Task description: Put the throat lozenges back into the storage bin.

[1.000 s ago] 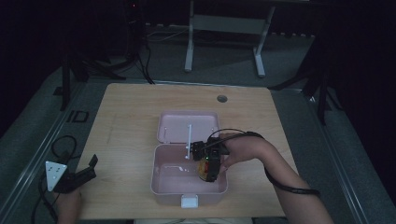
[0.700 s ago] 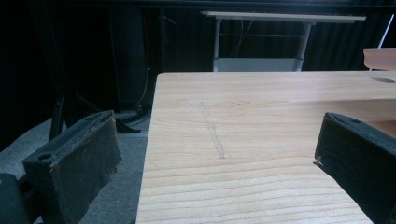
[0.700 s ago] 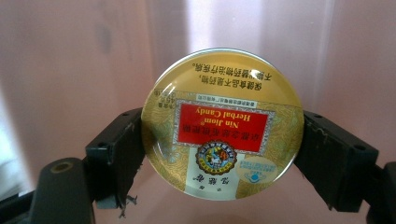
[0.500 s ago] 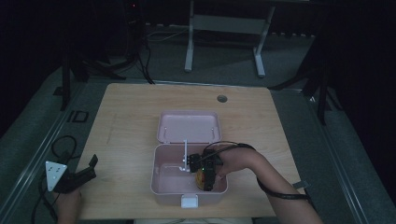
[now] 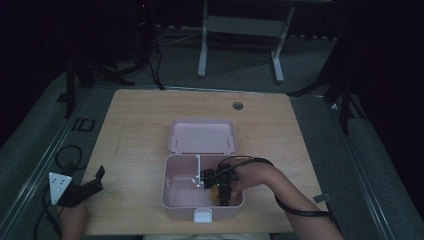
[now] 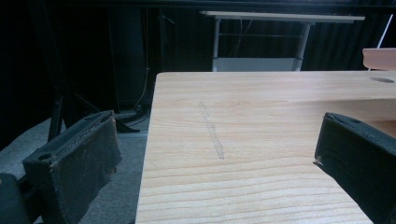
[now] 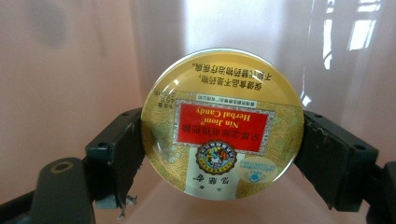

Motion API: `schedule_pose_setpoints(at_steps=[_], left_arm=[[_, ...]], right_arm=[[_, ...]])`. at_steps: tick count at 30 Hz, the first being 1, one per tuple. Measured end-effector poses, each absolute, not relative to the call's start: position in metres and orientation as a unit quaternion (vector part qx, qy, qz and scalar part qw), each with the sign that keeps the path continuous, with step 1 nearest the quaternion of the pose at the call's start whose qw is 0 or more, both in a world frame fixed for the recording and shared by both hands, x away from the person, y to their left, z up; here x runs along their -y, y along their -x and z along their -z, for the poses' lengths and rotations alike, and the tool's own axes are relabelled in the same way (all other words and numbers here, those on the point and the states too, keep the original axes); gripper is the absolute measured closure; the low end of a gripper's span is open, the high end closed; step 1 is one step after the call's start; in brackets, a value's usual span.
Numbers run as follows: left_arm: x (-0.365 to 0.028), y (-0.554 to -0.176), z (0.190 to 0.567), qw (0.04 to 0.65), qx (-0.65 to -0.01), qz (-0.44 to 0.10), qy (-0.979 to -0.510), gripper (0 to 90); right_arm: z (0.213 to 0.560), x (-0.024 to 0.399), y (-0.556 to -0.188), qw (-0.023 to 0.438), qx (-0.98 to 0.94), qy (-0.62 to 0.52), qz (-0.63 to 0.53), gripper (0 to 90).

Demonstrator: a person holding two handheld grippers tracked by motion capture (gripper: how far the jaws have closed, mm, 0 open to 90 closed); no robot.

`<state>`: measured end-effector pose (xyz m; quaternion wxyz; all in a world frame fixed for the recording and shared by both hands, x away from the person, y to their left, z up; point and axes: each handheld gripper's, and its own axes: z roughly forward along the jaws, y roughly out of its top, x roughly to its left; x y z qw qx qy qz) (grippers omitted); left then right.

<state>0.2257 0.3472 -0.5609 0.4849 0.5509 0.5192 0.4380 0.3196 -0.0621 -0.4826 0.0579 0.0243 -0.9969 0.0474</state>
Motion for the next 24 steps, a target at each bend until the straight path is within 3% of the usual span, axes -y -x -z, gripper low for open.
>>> schedule_pose_setpoints(at_steps=[15,24], left_arm=[[-0.348,-0.226,0.561,0.488,-0.520,-0.434,-0.551,0.4],[-0.348,-0.226,0.561,0.487,-0.520,-0.435,-0.551,0.4]], right_arm=[[0.493,0.060,-0.320,0.072,0.995,-0.008,-0.071,17.2],[0.459,0.066,-0.325,0.074,0.997,-0.008,-0.003,14.2]])
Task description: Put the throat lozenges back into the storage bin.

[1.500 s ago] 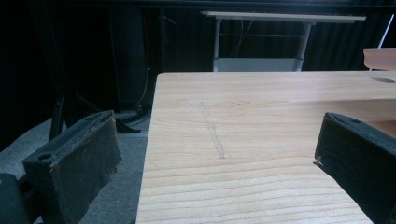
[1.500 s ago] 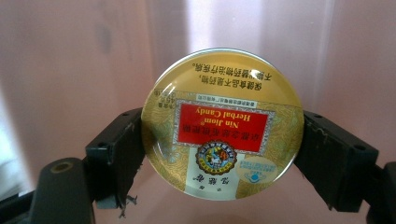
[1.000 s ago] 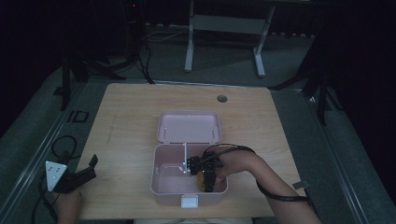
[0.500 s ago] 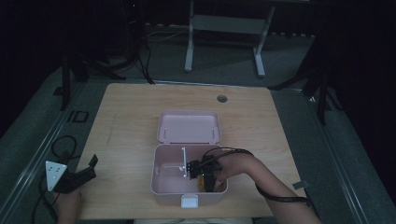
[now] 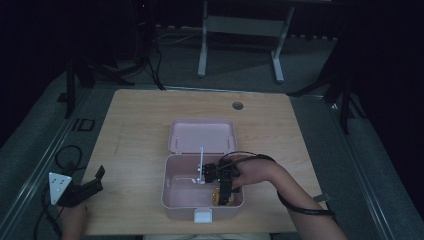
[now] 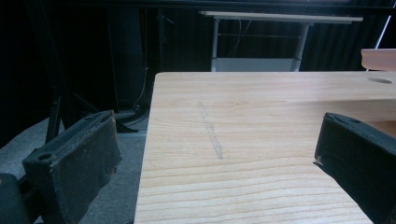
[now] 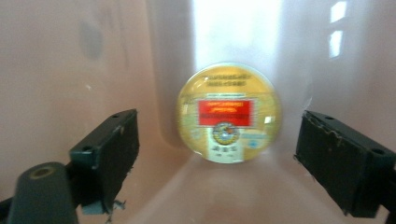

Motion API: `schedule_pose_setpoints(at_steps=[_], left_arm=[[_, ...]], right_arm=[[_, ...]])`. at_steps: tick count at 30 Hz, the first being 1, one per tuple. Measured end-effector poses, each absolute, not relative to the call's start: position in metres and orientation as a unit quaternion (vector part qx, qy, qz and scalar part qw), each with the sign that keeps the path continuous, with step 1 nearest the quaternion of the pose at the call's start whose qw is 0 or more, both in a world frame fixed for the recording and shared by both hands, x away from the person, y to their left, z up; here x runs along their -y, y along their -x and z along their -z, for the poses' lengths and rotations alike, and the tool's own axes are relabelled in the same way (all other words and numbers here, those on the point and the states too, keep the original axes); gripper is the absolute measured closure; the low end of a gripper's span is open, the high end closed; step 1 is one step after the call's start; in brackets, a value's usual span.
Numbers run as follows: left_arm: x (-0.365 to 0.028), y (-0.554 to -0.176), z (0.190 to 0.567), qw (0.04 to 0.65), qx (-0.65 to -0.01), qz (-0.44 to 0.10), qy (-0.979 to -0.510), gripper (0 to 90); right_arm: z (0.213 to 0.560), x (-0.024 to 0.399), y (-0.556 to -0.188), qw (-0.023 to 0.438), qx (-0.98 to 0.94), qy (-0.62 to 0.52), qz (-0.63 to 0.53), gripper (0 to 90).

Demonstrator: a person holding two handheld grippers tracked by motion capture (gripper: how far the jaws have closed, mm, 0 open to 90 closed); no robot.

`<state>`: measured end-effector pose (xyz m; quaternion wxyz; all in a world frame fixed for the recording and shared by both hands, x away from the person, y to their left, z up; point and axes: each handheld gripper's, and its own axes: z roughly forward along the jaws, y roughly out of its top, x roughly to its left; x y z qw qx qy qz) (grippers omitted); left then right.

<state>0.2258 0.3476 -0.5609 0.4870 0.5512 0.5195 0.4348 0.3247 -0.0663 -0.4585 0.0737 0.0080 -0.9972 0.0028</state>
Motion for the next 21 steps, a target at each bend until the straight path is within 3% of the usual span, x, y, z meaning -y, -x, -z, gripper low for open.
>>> schedule_pose_setpoints(at_steps=[14,21], left_arm=[[-0.347,-0.226,0.561,0.485,-0.519,-0.437,-0.551,0.4],[-0.346,-0.226,0.561,0.484,-0.518,-0.437,-0.553,0.4]], right_arm=[[0.390,0.117,-0.331,0.009,0.984,0.019,0.180,12.1],[0.385,0.152,-0.336,-0.028,0.970,0.058,0.233,12.1]])
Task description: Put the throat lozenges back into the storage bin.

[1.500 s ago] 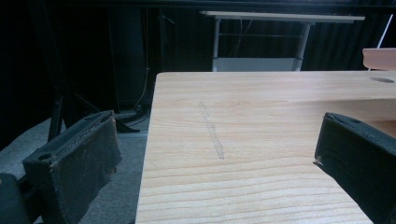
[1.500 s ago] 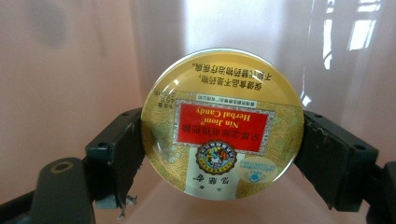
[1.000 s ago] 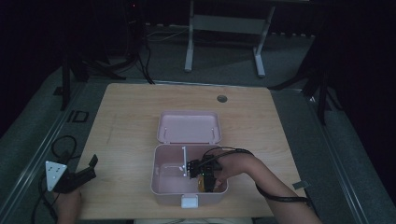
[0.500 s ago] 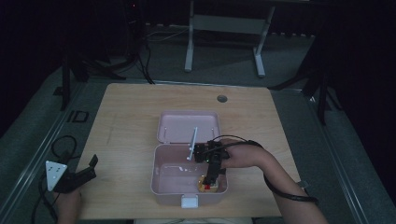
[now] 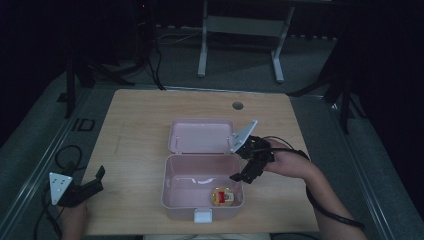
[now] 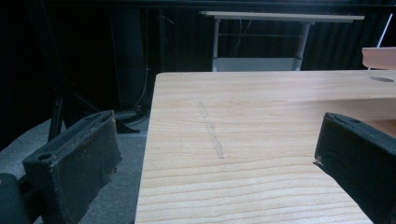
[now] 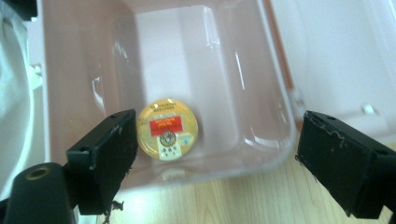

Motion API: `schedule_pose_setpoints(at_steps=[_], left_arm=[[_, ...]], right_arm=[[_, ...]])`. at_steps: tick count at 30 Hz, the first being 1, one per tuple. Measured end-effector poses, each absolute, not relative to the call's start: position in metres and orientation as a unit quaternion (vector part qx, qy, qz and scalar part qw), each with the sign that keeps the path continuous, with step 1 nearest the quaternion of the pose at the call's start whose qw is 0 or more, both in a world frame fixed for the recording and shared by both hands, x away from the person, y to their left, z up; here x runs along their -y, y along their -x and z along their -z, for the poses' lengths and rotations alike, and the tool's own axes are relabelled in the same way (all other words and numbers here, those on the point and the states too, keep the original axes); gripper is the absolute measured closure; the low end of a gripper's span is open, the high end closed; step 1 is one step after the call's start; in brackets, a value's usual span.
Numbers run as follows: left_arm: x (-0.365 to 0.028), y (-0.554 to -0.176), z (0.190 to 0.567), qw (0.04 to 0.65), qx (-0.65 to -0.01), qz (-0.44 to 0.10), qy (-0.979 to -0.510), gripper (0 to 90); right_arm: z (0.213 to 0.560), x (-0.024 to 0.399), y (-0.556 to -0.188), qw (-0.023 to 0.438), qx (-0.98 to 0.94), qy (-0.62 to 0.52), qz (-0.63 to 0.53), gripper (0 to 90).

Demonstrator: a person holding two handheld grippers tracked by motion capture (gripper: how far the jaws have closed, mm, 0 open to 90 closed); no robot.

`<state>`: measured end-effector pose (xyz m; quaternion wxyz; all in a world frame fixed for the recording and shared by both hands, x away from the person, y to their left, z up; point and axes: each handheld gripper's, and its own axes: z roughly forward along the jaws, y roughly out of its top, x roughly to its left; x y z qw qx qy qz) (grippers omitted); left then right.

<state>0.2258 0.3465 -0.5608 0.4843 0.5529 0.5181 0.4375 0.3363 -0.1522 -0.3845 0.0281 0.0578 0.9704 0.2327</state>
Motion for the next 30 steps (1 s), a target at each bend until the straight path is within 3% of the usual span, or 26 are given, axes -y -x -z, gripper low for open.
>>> schedule_pose_setpoints(at_steps=[9,15,30], left_arm=[[-0.347,-0.226,0.561,0.485,-0.519,-0.437,-0.552,0.4],[-0.347,-0.226,0.561,0.484,-0.518,-0.437,-0.553,0.4],[-0.347,-0.226,0.561,0.485,-0.521,-0.435,-0.552,0.4]], right_arm=[[0.404,0.194,-0.342,0.047,-0.958,-0.107,-0.263,12.1],[0.438,0.220,-0.350,0.059,-0.945,-0.161,-0.279,11.9],[0.524,0.279,-0.375,0.147,-0.870,-0.317,-0.347,11.4]])
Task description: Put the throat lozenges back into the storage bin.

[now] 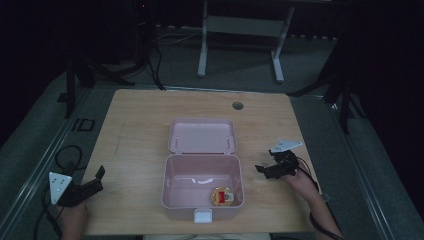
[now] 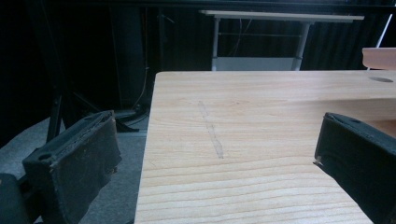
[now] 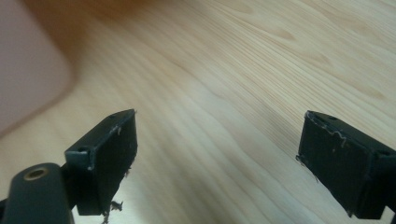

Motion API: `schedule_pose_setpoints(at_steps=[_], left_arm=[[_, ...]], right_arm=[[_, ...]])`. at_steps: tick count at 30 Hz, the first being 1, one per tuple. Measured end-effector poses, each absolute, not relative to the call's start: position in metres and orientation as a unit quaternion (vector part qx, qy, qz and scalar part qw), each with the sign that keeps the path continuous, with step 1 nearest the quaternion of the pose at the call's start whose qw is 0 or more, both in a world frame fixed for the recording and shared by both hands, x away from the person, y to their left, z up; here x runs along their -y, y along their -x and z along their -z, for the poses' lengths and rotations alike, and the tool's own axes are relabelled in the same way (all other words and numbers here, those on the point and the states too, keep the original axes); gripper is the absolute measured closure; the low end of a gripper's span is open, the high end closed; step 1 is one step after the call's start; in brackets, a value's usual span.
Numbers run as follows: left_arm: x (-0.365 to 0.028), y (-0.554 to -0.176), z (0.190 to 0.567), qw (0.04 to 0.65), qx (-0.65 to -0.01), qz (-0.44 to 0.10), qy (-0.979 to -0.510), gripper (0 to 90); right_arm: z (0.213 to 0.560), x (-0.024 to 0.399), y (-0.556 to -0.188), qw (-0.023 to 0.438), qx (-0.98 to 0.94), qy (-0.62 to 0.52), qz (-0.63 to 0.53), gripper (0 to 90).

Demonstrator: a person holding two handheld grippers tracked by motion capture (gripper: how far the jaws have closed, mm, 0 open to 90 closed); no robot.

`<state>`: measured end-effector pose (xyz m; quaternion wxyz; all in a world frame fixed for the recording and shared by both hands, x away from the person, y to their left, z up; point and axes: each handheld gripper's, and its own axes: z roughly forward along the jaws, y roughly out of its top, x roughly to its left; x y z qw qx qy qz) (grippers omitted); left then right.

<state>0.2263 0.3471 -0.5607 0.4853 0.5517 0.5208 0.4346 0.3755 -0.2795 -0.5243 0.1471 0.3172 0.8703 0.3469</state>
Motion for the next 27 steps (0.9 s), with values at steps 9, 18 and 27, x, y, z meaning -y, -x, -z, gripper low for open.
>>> schedule_pose_setpoints(at_steps=[9,18,27], left_arm=[[-0.347,-0.226,0.561,0.484,-0.521,-0.434,-0.553,0.4],[-0.347,-0.226,0.561,0.485,-0.521,-0.435,-0.552,0.4],[-0.347,-0.226,0.561,0.486,-0.521,-0.434,-0.552,0.4]], right_arm=[[0.547,0.309,-0.376,0.216,-0.815,-0.405,-0.353,11.3],[0.549,0.333,-0.371,0.246,-0.769,-0.468,-0.361,10.8],[0.551,0.355,-0.368,0.271,-0.694,-0.548,-0.380,10.9]])
